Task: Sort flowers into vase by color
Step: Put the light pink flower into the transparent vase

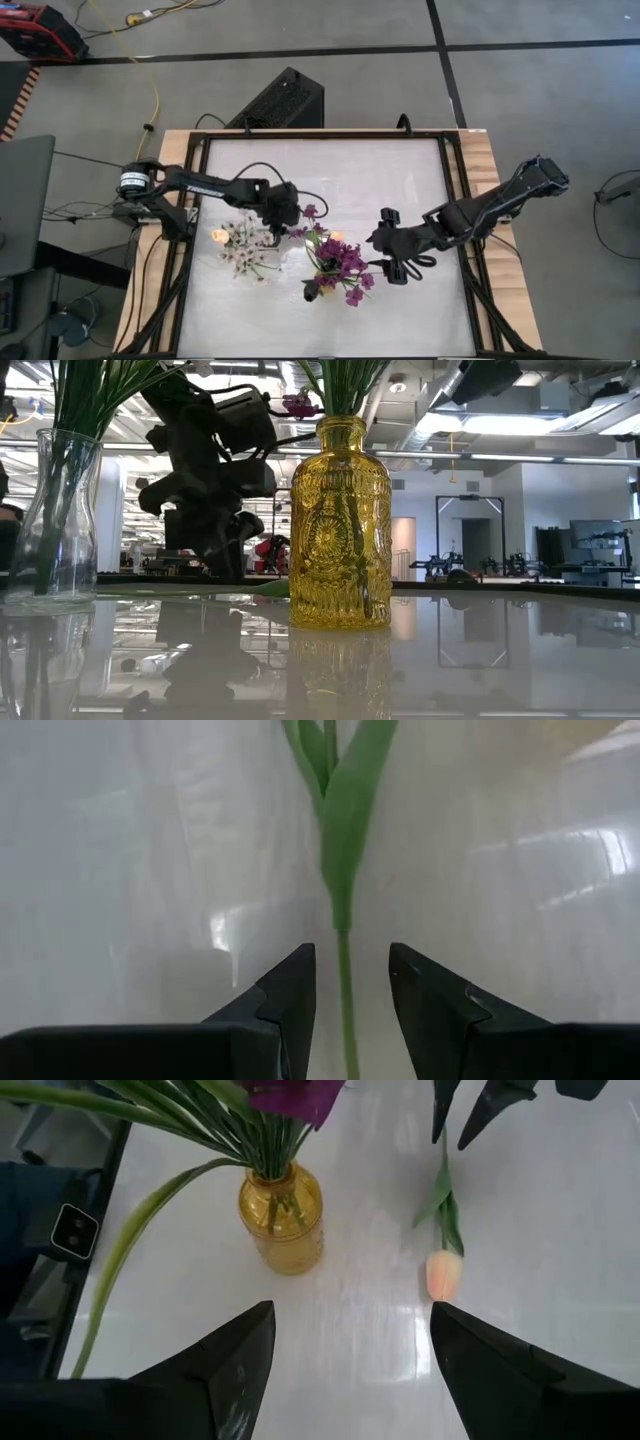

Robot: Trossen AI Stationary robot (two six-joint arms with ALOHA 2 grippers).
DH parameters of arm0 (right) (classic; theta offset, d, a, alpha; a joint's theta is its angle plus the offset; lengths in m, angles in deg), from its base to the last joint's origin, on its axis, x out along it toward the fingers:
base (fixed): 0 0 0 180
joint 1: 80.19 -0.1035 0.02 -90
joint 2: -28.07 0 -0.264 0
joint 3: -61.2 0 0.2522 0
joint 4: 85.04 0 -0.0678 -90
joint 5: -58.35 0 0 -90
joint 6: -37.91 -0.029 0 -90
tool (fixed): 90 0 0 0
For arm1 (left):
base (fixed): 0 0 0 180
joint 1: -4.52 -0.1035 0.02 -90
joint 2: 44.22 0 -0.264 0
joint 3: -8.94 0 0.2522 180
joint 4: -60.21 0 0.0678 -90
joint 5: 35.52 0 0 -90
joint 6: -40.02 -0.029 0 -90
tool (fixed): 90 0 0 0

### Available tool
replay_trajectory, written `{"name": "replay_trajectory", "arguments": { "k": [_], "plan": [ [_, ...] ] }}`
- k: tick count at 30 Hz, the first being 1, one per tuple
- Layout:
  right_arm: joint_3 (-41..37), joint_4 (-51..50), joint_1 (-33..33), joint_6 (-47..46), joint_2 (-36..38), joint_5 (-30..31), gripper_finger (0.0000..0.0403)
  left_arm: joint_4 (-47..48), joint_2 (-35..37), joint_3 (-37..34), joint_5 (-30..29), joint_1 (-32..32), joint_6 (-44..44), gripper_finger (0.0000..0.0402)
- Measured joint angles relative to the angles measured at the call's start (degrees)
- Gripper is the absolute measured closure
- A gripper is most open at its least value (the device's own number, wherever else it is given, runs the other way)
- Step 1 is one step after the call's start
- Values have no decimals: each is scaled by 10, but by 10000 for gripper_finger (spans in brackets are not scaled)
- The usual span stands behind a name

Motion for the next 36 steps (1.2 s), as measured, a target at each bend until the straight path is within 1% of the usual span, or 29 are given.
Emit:
{"name": "replay_trajectory", "arguments": {
  "k": [2, 6, 11, 16, 18, 19, 21, 24, 25, 27, 31, 36],
  "plan": [
    [0, 0, 0, -1, 0, 5, 111, 0, 0, 0, -9, 5, 3, 285],
    [0, 5, 0, -1, 0, 9, 111, -4, 0, -5, -60, 15, 13, 285],
    [0, 20, 0, -1, 0, 10, 111, -7, 0, -6, -52, 17, 24, 285],
    [0, 26, -1, -1, 0, 10, 111, -17, -16, -23, -58, 21, 27, 285],
    [1, 30, -1, -1, 0, 10, 111, -6, -23, -22, -65, 22, 27, 287],
    [1, 31, 0, -1, 0, 10, 111, -5, -23, -23, -73, 22, 28, 292],
    [1, 34, 0, -1, 0, 10, 111, -5, -24, -23, -83, 22, 27, 314],
    [1, 34, 0, -1, 0, 10, 111, -4, -21, -23, -86, 21, 22, 374],
    [1, 34, 0, -2, 0, 10, 111, -5, -21, -23, -86, 19, 20, 387],
    [1, 34, 0, -5, 0, 10, 111, -6, -17, -23, -87, 14, 19, 393],
    [1, 33, -1, -16, 0, 10, 111, -40, -1, -26, -89, -9, 17, 400],
    [1, 34, -5, -20, 0, 10, 111, -98, 57, -25, -90, -44, 14, 401]
  ]
}}
